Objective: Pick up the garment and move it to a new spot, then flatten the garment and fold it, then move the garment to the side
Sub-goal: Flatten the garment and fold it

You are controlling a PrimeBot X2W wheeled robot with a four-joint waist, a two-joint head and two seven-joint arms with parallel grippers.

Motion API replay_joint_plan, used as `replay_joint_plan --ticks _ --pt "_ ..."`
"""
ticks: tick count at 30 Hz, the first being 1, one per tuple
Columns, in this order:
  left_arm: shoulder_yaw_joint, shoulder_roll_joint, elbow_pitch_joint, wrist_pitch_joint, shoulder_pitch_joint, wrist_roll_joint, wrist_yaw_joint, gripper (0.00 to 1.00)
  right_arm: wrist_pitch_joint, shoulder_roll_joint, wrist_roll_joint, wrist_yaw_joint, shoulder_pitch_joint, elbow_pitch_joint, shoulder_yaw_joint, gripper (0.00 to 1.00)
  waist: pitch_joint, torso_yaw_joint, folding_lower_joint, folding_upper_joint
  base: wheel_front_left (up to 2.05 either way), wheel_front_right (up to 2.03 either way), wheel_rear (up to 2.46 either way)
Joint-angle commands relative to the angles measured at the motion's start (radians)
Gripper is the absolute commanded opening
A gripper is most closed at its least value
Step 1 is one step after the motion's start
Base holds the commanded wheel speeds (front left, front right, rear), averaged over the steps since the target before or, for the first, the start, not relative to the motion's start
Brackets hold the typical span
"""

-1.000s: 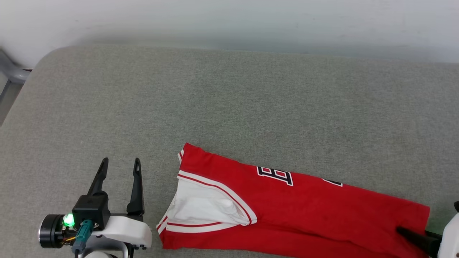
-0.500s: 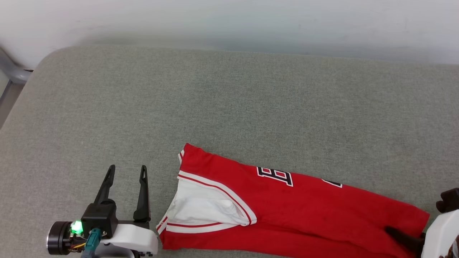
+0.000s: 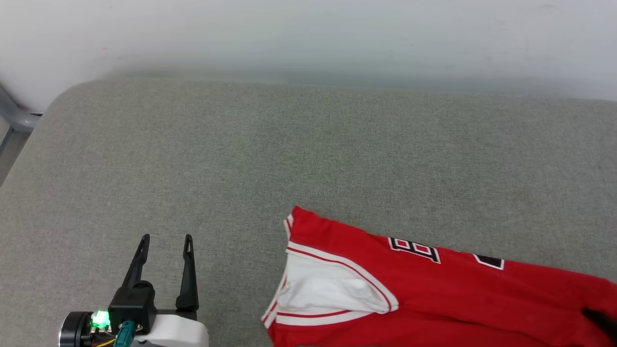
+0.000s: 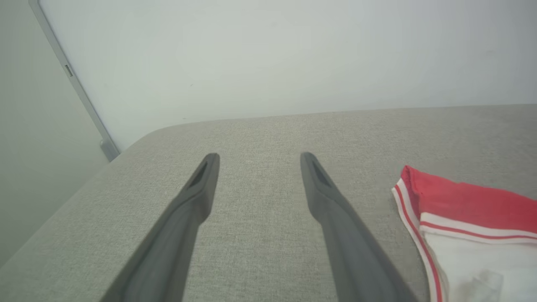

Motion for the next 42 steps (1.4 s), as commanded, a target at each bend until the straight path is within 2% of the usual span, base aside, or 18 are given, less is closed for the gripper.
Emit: replay_joint_plan --ticks 1,6,9,13,24,32,42 --pt "0.005 -0.005 0.000 -0.005 0.015 0.007 -0.005 1.00 -0.007 -0.023 -0.016 -0.002 -0.013 0.019 -0.009 0.00 -0.004 -0.002 0.0000 -0.0001 0.00 0.00 0.00" --pt "0.013 -0.020 0.005 -0.005 0.016 0.035 -0.029 1.00 -0.002 -0.055 -0.047 -0.002 -0.030 0.077 -0.033 0.00 -0.012 -0.005 0.0000 -0.0001 0.00 0.00 0.00" --pt "0.018 -0.026 0.007 -0.005 0.015 0.046 -0.042 1.00 0.014 -0.063 -0.046 -0.002 -0.029 0.066 -0.044 0.00 -0.018 -0.004 0.0000 -0.0001 0.00 0.00 0.00" --pt "0.025 -0.032 0.009 -0.005 0.020 0.053 -0.054 1.00 0.028 -0.047 -0.021 -0.002 -0.006 -0.002 -0.063 0.00 -0.026 -0.003 0.0000 -0.0001 0.00 0.00 0.00" --pt "0.032 -0.052 0.009 -0.005 0.022 0.071 -0.080 1.00 0.079 0.036 0.009 -0.002 0.017 -0.298 -0.059 0.00 -0.030 0.004 0.0000 -0.0001 0.00 0.00 0.00" --pt "0.032 -0.064 0.007 -0.004 -0.002 0.082 -0.097 1.00 0.152 0.142 -0.076 -0.002 -0.083 -0.409 0.040 0.00 -0.013 0.017 0.0000 -0.0001 0.00 0.00 0.00" --pt "0.024 -0.082 0.013 -0.004 -0.030 0.090 -0.111 1.00 0.167 0.274 -0.158 -0.001 -0.273 -0.344 0.241 0.00 0.018 0.047 0.0000 -0.0001 0.00 0.00 0.00"
